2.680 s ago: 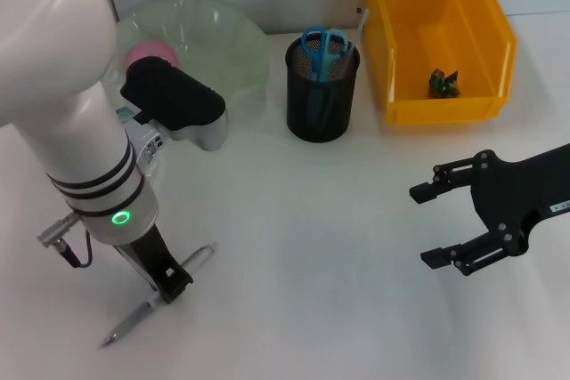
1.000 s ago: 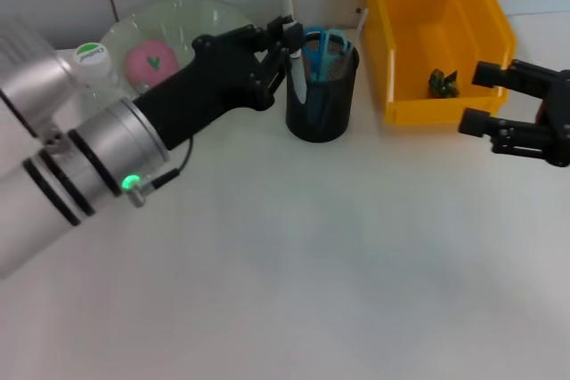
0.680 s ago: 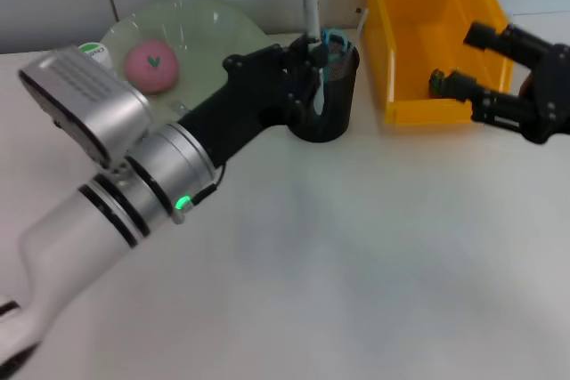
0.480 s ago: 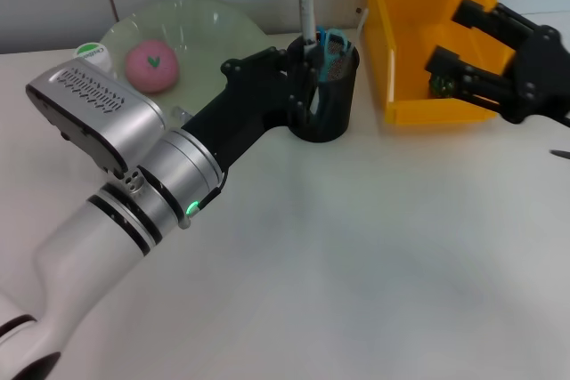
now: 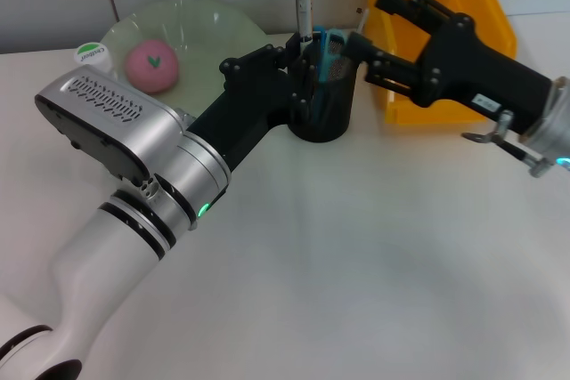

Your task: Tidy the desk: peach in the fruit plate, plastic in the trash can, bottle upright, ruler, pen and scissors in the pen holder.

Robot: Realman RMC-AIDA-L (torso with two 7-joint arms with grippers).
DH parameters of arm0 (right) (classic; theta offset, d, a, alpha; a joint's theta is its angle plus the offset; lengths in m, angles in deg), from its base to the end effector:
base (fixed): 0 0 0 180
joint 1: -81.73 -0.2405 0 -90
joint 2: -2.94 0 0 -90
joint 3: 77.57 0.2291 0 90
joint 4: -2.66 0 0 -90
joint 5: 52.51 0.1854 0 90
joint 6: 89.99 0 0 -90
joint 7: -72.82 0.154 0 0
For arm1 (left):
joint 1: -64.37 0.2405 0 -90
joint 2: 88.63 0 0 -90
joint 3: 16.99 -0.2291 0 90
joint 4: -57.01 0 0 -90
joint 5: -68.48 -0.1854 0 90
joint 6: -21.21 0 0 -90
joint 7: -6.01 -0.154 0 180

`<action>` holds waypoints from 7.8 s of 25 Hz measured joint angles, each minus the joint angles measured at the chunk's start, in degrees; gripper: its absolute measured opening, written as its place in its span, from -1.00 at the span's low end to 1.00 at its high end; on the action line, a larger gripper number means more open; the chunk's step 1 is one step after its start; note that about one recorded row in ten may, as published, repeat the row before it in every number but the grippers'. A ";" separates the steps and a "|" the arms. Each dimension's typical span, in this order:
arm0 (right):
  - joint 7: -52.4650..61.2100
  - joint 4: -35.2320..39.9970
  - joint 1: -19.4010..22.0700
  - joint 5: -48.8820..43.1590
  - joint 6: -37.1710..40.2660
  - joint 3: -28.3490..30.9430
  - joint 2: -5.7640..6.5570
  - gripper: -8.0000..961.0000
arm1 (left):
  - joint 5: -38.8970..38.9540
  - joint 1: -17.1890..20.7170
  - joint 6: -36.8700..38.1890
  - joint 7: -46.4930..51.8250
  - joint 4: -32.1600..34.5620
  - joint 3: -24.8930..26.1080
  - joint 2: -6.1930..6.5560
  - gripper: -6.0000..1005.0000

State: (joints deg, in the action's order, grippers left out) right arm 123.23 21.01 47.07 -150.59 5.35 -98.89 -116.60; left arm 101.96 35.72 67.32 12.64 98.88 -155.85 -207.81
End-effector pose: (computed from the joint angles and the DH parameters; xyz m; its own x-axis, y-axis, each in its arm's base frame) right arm 0.1879 0.3166 0.0232 0.5473 0.0869 -0.8324 -0.4146 -0.8358 -0.3599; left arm -0.1217 0.3169 -0.0855 0.6453 -0.0170 0.7637 0.5559 -0.6753 -0.4848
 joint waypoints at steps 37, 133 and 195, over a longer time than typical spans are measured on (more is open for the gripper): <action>-12.15 -12.39 -7.68 3.94 -11.03 0.31 -0.26 0.55 | 1.16 -1.41 -1.39 -1.62 -0.06 -0.51 0.00 -0.71; -16.94 -11.76 -9.03 8.97 -16.36 2.92 0.00 -0.72 | -49.76 15.08 12.04 34.44 -1.03 16.55 4.79 0.60; -15.12 -18.81 -11.13 12.09 -28.95 4.16 0.04 0.59 | -60.31 16.56 24.56 44.69 -10.76 26.36 6.40 0.59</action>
State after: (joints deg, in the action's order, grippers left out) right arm 108.11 2.19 35.94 -138.51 -23.60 -94.73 -116.56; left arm 41.66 52.27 91.88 57.33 88.12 -129.50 -201.41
